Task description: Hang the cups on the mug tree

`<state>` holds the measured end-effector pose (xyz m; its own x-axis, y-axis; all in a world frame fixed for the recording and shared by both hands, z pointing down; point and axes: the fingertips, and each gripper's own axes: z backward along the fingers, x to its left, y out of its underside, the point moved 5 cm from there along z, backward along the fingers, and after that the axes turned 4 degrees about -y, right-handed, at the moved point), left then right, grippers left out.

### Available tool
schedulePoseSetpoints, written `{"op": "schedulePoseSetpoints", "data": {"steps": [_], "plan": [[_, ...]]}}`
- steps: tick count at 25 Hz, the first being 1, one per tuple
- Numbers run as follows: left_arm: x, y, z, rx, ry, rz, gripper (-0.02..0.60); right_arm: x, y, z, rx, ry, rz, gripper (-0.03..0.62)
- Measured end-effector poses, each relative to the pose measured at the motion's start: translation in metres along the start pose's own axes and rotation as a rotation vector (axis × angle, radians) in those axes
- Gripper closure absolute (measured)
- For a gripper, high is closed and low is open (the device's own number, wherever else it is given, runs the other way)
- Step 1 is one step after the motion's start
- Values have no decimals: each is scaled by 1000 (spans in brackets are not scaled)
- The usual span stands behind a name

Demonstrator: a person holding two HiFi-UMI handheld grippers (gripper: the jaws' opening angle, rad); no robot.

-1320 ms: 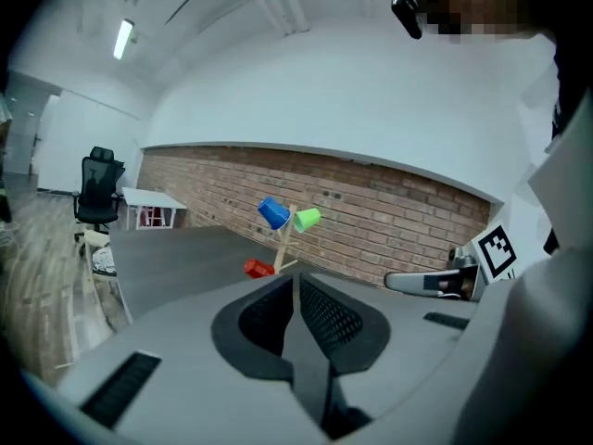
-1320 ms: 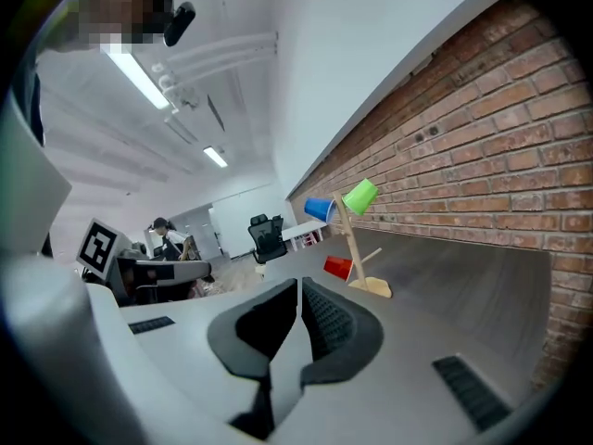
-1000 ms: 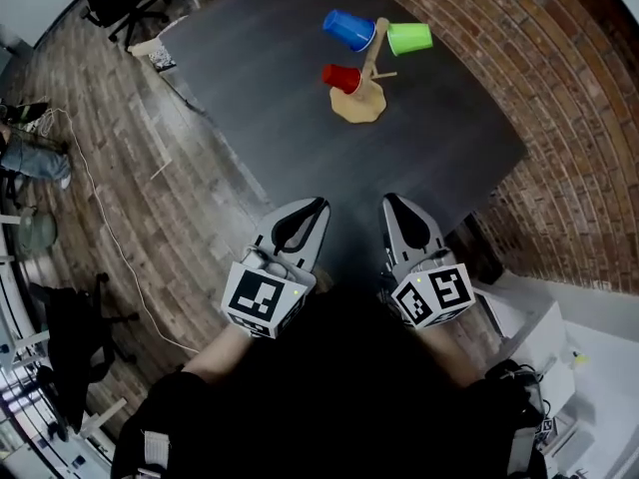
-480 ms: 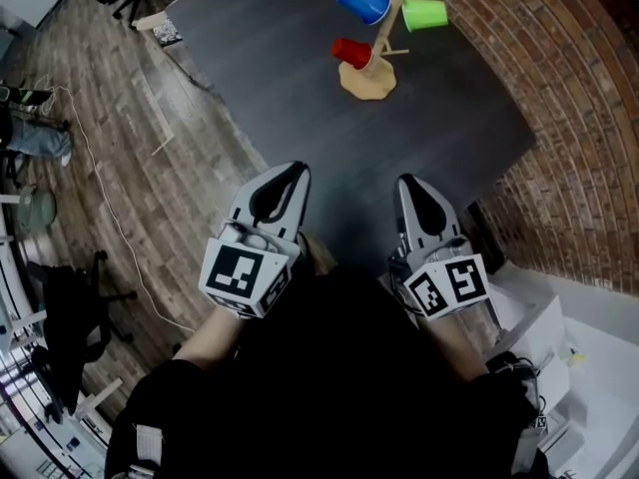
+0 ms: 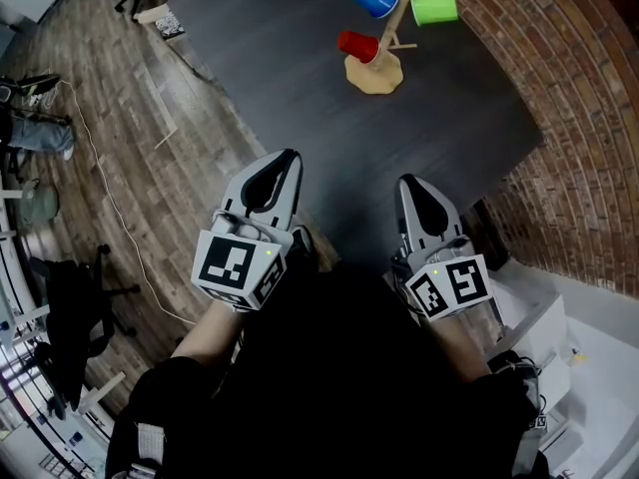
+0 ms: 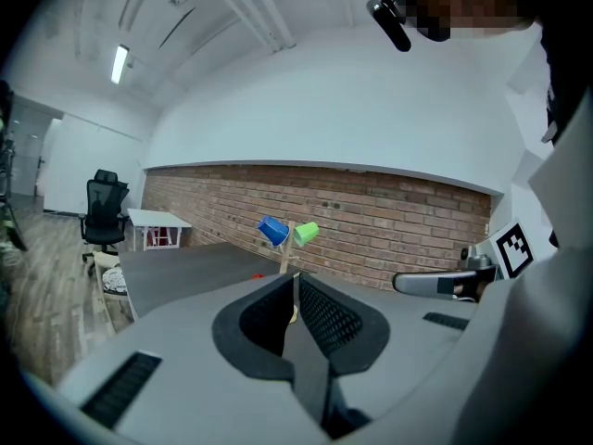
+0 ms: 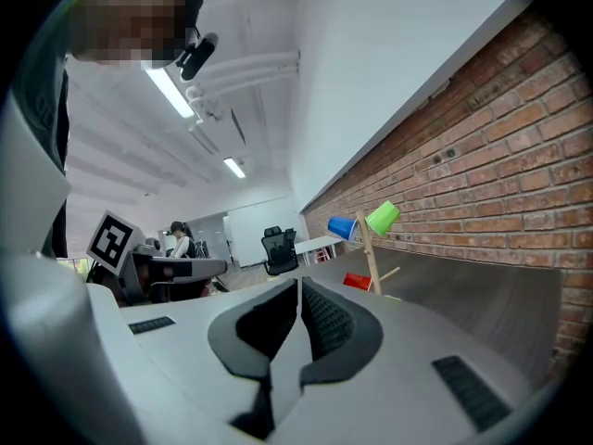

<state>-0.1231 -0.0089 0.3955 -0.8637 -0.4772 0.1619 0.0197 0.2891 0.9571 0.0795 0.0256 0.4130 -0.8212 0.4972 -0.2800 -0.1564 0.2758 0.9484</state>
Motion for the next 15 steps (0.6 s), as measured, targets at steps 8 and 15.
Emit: {"op": "schedulePoseSetpoints", "data": {"steps": [8,15], "plan": [[4,4,-6,16,2,4,548,-2,1,-5,-11,-8,-16,556],[6,3,-12,20,6,2,548,-4,2,-9,-3,-13,-12,556]]}}
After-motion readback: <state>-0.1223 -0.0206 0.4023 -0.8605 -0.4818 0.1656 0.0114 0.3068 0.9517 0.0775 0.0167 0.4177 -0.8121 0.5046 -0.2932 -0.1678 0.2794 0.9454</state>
